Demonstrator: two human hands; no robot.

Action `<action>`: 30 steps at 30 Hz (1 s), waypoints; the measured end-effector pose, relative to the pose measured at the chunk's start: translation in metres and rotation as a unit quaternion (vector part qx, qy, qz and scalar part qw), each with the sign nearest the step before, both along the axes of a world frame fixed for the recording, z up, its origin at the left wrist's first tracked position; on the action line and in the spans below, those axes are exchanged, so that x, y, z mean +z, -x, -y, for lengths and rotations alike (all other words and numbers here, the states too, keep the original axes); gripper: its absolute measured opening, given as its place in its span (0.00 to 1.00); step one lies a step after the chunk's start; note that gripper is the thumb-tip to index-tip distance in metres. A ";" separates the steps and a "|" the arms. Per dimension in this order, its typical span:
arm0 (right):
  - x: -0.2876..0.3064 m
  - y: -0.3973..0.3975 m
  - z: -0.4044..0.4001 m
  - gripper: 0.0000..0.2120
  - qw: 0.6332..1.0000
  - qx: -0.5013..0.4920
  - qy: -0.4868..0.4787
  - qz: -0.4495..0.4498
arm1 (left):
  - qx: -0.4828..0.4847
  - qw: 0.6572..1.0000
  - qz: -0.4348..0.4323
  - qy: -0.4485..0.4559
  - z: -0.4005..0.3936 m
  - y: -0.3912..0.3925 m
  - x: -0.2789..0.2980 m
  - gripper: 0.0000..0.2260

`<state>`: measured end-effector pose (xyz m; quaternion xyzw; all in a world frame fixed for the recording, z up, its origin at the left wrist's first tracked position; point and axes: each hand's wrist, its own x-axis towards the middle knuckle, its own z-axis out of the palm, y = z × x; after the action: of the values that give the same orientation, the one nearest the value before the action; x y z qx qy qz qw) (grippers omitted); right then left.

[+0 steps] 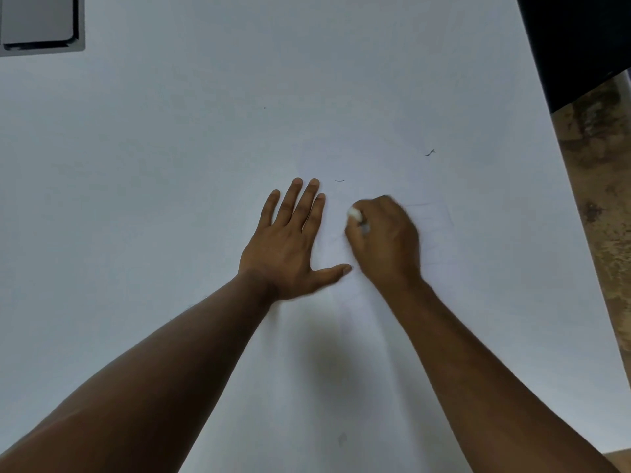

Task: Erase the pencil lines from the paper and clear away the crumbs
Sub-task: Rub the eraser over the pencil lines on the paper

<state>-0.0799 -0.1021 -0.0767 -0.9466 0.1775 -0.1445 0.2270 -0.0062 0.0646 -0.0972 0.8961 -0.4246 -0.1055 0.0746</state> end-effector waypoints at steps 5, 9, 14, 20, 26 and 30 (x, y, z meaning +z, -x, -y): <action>0.001 0.003 -0.013 0.06 0.996 0.089 0.016 -0.025 | -0.008 1.000 0.004 0.001 0.000 0.000 -0.001 0.49; 0.001 -0.018 0.015 0.08 1.000 0.013 0.012 -0.006 | 0.000 1.000 -0.003 -0.010 0.001 0.000 0.002 0.50; 0.002 0.001 -0.012 0.10 0.987 0.154 0.005 -0.036 | -0.005 1.000 -0.002 0.002 -0.001 0.000 0.000 0.50; 0.004 -0.033 0.028 0.08 0.997 0.080 0.015 -0.015 | 0.000 1.000 -0.011 -0.014 0.001 0.000 0.003 0.51; -0.001 -0.012 0.009 0.04 0.992 -0.081 -0.095 -0.004 | 0.010 1.000 -0.012 0.023 -0.002 0.001 -0.001 0.46; 0.006 -0.008 -0.010 0.04 0.956 -0.218 -0.194 0.028 | 0.016 1.000 -0.013 0.021 -0.001 0.000 -0.002 0.45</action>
<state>-0.0718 -0.0921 -0.0705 -0.8183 0.3977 -0.1801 0.3739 -0.0063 0.0661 -0.0994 0.8995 -0.4112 -0.1072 0.1012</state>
